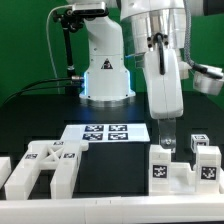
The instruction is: Assemble chair
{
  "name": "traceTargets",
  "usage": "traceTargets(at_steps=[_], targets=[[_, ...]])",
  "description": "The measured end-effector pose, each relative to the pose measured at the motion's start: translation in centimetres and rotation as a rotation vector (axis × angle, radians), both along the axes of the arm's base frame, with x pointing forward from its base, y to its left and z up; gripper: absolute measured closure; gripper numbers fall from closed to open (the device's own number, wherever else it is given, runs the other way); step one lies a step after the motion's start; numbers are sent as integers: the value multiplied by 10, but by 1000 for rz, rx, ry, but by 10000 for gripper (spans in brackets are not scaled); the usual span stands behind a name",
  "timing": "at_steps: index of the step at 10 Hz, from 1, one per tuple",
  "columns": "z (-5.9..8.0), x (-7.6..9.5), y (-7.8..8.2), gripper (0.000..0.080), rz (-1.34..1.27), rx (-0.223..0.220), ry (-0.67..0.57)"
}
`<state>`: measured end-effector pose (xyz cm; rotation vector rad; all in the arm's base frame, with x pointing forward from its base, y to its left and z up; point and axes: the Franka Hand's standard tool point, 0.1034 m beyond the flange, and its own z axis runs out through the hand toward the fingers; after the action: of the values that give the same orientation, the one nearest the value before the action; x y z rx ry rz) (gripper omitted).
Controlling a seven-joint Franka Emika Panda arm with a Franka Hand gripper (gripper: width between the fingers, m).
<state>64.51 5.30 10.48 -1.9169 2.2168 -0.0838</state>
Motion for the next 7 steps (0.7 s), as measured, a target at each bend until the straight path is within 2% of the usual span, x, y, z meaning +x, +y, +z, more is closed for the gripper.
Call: traceTargets(at_steps=[4,7], targets=[[0,0,0,151,17,-4,-1],[14,-2,3,151,228,-38,-31]])
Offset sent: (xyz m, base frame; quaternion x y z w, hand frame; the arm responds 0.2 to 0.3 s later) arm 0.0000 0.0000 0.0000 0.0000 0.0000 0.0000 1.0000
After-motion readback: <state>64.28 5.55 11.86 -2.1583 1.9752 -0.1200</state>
